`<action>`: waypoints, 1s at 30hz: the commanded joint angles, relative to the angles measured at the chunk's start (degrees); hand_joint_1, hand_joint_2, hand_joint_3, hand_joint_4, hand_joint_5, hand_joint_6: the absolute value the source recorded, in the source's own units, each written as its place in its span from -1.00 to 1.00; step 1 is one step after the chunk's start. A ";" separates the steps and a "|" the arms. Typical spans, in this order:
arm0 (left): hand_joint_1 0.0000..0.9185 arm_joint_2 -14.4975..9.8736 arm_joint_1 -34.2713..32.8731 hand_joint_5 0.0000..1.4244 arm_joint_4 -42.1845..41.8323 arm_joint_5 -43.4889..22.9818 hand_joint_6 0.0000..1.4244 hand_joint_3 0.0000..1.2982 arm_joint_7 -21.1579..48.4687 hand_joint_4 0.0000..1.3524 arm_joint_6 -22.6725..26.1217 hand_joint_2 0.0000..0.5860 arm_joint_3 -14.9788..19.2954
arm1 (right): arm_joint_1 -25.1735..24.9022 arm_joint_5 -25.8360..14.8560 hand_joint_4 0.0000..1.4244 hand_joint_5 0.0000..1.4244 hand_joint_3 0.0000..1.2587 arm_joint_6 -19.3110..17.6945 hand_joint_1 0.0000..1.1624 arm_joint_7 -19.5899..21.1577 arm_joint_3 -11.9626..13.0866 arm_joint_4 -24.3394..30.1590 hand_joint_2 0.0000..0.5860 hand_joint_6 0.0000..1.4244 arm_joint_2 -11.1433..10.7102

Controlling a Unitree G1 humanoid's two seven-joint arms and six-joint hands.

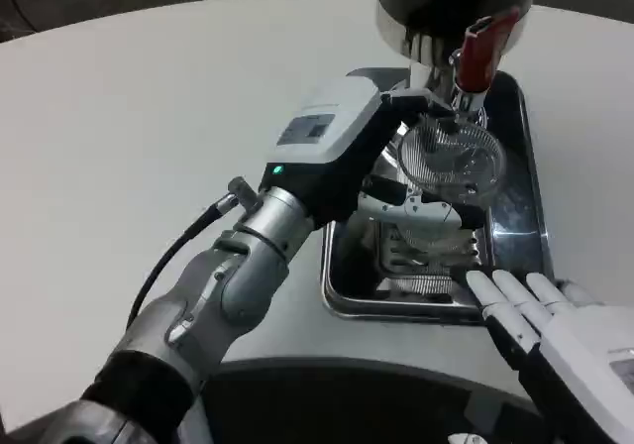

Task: Grasp the cup under the faucet to collect the drink, then remove the cup.

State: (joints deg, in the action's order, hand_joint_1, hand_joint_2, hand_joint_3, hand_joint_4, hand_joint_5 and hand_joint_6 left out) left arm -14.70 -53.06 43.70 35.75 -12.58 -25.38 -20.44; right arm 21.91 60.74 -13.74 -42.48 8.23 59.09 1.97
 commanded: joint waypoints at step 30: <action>-0.82 -3.54 -0.10 -0.44 -2.21 2.80 0.12 -0.36 -0.93 -0.75 1.47 -0.89 -0.23 | -2.28 -2.03 -1.00 -1.00 -1.00 8.25 -0.44 -1.59 -3.26 0.91 0.39 -1.00 -3.70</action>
State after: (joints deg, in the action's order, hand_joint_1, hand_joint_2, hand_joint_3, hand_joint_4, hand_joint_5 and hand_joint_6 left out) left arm -17.33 -53.26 41.92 38.58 -13.72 -23.01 -20.47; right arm 19.49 58.59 -6.43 -43.33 5.58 59.09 -0.91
